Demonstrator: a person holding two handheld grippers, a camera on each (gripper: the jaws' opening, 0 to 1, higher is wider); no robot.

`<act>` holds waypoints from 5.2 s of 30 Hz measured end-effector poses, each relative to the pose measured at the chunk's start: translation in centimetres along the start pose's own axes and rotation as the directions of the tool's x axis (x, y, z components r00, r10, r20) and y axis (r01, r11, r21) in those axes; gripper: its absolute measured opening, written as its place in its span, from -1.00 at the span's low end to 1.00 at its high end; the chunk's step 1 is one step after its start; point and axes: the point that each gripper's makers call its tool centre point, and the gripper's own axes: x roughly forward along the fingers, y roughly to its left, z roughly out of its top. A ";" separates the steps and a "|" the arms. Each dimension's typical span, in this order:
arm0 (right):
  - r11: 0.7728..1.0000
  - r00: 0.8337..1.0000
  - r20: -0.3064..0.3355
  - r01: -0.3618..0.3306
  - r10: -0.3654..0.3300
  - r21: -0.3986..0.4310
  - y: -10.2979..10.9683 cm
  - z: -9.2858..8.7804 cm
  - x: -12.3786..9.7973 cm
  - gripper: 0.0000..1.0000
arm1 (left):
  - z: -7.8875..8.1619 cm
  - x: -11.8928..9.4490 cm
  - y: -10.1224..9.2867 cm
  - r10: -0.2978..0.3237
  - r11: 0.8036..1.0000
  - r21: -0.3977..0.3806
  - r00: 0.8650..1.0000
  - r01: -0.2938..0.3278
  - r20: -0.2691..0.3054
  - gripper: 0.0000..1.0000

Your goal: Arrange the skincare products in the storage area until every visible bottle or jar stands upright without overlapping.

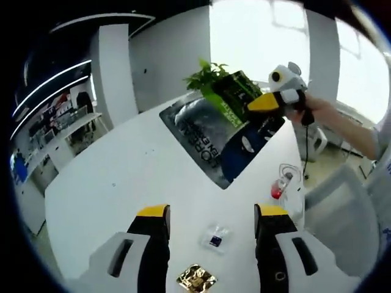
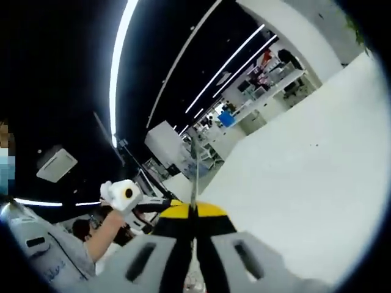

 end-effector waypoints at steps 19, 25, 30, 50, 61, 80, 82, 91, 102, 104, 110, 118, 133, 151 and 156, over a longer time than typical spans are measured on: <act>0.991 0.991 -0.001 -0.132 0.132 -0.007 5.7 -2.8 -2.2 -0.99 | 3.5 -1.3 -3.7 -0.188 0.969 -0.131 0.968 0.211 0.167 0.01; 0.982 0.982 0.015 -0.189 0.188 0.032 7.3 -4.3 -3.1 -0.99 | 3.4 -1.8 -5.9 -0.252 0.947 -0.150 0.947 0.283 0.199 -0.17; 0.973 0.976 0.026 -0.216 0.215 0.077 7.8 -5.3 -3.6 -0.99 | 3.0 -2.6 -7.4 -0.285 0.928 -0.181 0.934 0.325 0.215 -0.43; 0.977 0.984 0.014 -0.180 0.179 0.118 9.7 -9.0 -2.2 -0.99 | 1.0 -6.9 -8.2 -0.249 0.904 -0.278 0.929 0.324 0.273 -0.92; 0.988 0.993 -0.016 -0.112 0.114 0.109 10.7 -12.0 -0.8 -0.99 | 0.4 -7.7 -6.6 -0.274 0.891 -0.283 0.918 0.355 0.287 -1.00; 0.994 0.977 -0.191 0.082 -0.095 -0.077 10.0 -17.7 2.2 -0.81 | -2.0 -9.8 -5.8 -0.497 0.842 -0.178 0.861 0.508 0.107 -1.00; 0.992 0.977 -0.182 0.098 -0.112 -0.084 9.7 -17.9 2.2 -0.76 | -2.3 -10.0 -6.1 -0.522 0.830 -0.169 0.848 0.531 0.096 -1.00; 0.984 0.973 -0.149 0.167 -0.175 -0.068 8.8 -18.6 0.9 -0.77 | -4.0 -10.0 -6.4 -0.590 0.793 -0.162 0.807 0.588 0.041 -1.00; 0.967 0.957 -0.147 0.239 -0.250 -0.093 7.7 -19.2 -0.7 -0.76 | -6.4 -9.1 -7.2 -0.646 0.758 -0.169 0.761 0.631 -0.059 -1.00; 0.963 0.951 -0.167 0.245 -0.261 -0.111 7.6 -19.5 -0.8 -0.78 | -6.6 -9.0 -7.3 -0.650 0.754 -0.176 0.757 0.633 -0.061 -1.00; 0.951 0.916 -0.276 0.246 -0.291 -0.188 7.6 -21.4 -0.1 -0.87 | -6.9 -7.9 -6.8 -0.639 0.763 -0.184 0.766 0.620 -0.070 -1.00; 0.959 0.876 -0.392 0.233 -0.280 -0.165 7.2 -23.9 0.7 -0.97 | -9.0 -5.5 -5.3 -0.606 0.789 -0.230 0.783 0.569 -0.142 -1.00; 0.958 0.829 -0.479 0.243 -0.288 -0.155 5.8 -26.4 1.2 -0.98 | -12.5 -0.8 -5.2 -0.536 0.842 -0.255 0.788 0.475 -0.302 -1.00; 0.942 0.755 -0.564 0.249 -0.334 -0.225 3.3 -28.4 1.7 -0.98 | -15.7 3.3 -4.9 -0.413 0.908 -0.136 0.785 0.397 -0.462 -1.00; 0.944 0.745 -0.581 0.243 -0.329 -0.222 3.1 -28.7 1.8 -0.98 | -16.4 3.9 -4.9 -0.385 0.916 -0.100 0.781 0.388 -0.492 -1.00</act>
